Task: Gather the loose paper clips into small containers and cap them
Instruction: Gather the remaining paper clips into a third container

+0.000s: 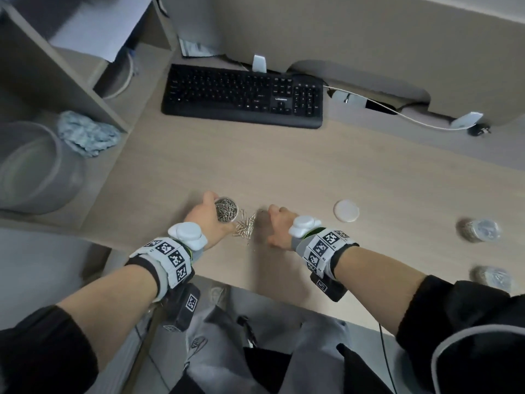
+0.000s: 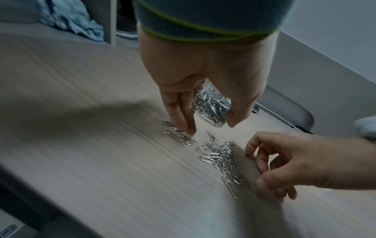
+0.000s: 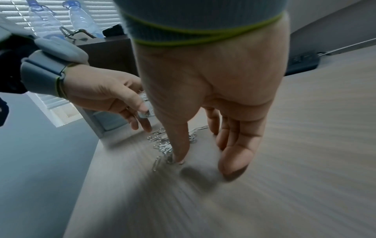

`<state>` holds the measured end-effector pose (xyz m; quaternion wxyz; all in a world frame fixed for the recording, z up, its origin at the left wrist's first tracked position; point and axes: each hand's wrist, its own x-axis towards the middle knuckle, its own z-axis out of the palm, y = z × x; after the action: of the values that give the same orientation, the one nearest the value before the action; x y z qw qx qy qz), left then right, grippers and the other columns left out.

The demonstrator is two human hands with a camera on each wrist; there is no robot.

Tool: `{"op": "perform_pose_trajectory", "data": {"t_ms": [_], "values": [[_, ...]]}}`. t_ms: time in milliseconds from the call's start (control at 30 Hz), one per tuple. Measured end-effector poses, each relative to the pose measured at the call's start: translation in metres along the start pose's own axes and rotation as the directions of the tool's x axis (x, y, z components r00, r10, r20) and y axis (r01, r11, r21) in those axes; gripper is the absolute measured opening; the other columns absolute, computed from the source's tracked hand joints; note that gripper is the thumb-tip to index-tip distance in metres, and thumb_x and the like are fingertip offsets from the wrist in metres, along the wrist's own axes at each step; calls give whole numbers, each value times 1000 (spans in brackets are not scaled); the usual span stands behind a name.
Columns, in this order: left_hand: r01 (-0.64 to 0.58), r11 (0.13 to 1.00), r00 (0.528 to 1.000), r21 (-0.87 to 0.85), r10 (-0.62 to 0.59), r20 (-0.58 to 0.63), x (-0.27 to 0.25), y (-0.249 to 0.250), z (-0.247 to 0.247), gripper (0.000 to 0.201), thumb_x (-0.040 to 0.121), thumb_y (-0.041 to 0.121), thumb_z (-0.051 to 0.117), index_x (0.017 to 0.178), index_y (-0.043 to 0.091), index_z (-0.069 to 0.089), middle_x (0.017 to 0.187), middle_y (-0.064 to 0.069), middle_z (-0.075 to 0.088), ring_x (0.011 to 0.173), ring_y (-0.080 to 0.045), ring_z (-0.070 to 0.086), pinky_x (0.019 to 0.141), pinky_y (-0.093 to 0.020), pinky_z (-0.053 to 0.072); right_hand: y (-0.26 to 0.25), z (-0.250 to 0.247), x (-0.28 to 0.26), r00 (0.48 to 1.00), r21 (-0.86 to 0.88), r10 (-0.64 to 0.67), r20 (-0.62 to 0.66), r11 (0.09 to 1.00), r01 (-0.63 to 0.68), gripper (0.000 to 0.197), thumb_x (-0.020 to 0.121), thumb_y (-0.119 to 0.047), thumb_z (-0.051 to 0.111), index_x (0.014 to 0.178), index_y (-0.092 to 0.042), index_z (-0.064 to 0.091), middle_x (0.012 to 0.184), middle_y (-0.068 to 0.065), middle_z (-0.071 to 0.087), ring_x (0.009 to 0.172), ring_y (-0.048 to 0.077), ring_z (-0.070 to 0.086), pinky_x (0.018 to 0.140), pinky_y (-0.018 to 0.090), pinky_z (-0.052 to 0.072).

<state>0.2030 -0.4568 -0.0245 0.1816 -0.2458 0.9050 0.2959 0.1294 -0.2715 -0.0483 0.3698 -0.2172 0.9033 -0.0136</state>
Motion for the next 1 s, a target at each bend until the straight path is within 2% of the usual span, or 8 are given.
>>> {"op": "perform_pose_trajectory", "data": {"t_ms": [133,333,433,567,667,767,833,1000], "values": [[49,996,999,-68,-51,-21,-6,-27,-10,67,73,40,79,125,20,41,111,-2,66,96,-27,66,84,-36,53,-30,4,6,993,-39,-120,20,992,121,67,81,-40,74,126,-8,36,117,13,55,92,33,63,66,34,43],[81,993,996,-89,-85,-36,-8,-38,-15,66,72,39,79,121,18,40,107,-5,67,93,-29,65,82,-39,54,-24,2,9,991,-51,-135,20,989,136,55,86,-38,68,123,-12,37,104,10,66,75,28,56,63,33,43],[88,991,995,-105,-93,-45,-9,-38,-15,63,71,38,78,119,17,42,105,-6,67,92,-31,65,81,-41,54,-23,-1,11,993,-106,-109,55,988,114,50,88,-37,63,131,-19,44,106,9,67,87,29,64,67,30,43],[95,988,994,-118,-101,-48,-10,-39,-12,64,70,41,77,118,17,42,105,-6,67,93,-32,65,81,-41,54,-42,1,18,985,-168,-102,138,978,125,28,95,-21,55,119,-6,55,108,9,66,95,28,66,54,28,42],[95,988,994,-121,-100,-39,-11,-42,-11,67,71,40,77,121,16,41,108,-7,67,97,-32,64,83,-41,53,-46,5,20,985,-136,-134,109,979,148,36,93,-38,59,115,-10,52,111,10,66,95,29,65,71,34,52],[91,989,995,-115,-95,-27,-12,-44,-11,70,71,39,77,125,15,40,111,-7,66,98,-32,64,84,-40,53,-38,9,16,986,-136,-132,101,980,145,53,86,-51,64,117,-13,46,105,10,63,89,31,62,73,38,51],[92,989,995,-115,-96,-31,-12,-45,-11,69,73,39,77,125,15,40,111,-7,66,98,-32,64,84,-40,52,-33,12,14,984,-153,-132,120,977,150,48,87,-43,65,117,-12,44,104,12,63,83,31,60,73,39,52],[97,989,994,-108,-101,-34,-13,-47,-12,67,72,39,78,123,16,41,110,-6,66,97,-31,64,83,-39,53,-37,6,29,986,-101,-156,63,982,162,16,92,-18,54,107,-13,49,101,13,63,84,32,61,72,36,50]]}}
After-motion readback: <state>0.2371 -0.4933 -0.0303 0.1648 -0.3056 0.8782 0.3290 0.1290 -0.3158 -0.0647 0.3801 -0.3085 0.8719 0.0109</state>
